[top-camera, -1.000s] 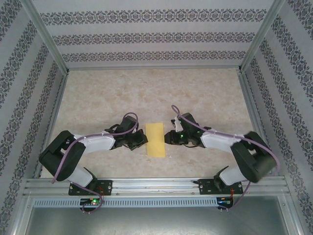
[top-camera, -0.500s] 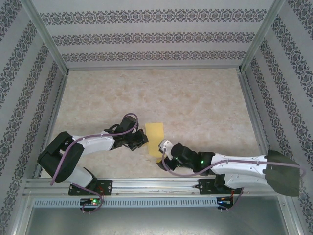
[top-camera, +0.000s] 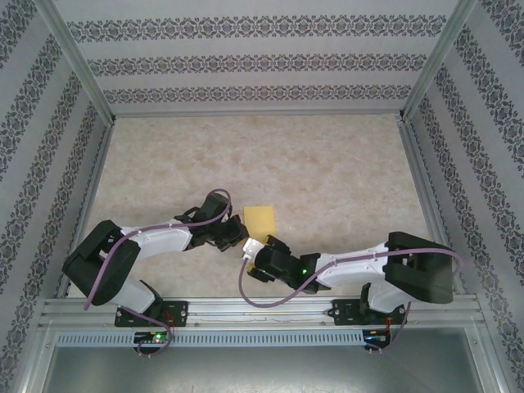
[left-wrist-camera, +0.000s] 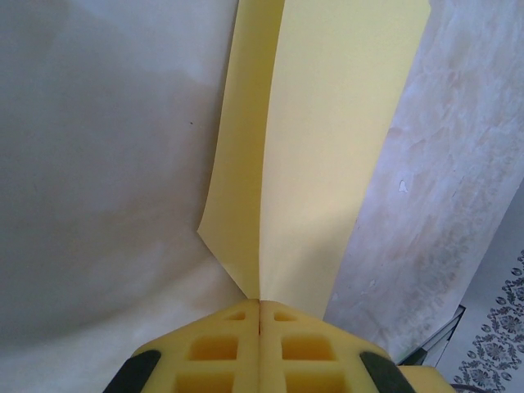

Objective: Fold a paper plane with a square sheet of paper (fold left side to right side)
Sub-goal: Third fold the triangle at the center of the table.

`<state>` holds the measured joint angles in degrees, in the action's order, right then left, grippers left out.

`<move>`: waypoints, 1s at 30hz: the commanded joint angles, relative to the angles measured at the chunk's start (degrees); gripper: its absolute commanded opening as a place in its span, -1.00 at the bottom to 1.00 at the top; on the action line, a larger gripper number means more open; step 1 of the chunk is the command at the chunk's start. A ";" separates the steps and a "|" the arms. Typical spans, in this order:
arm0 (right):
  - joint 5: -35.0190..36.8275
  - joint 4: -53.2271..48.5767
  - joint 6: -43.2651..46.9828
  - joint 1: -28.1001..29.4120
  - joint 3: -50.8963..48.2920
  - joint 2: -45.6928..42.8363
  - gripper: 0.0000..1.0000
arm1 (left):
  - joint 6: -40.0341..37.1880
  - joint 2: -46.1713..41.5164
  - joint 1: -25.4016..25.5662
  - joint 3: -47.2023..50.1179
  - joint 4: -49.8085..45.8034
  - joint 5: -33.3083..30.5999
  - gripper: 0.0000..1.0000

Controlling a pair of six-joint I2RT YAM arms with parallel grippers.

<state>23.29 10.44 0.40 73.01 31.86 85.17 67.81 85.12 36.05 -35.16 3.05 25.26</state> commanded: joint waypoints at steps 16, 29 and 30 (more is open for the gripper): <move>-11.20 -2.72 -8.77 -4.82 0.51 -1.60 -1.00 | -1.57 -4.85 -0.66 -1.98 -5.21 -2.62 -0.65; -37.32 2.81 -21.52 -17.32 -3.96 -4.32 -1.00 | -14.06 -3.40 -6.17 -9.15 -12.79 1.28 -0.60; -38.60 3.49 -22.09 -17.93 -4.22 -4.26 -1.00 | -15.04 -1.74 -6.11 -9.99 -12.60 2.16 -0.62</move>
<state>-7.79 10.96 -17.85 56.27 28.62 81.45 58.67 80.16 30.37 -42.17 -6.76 24.91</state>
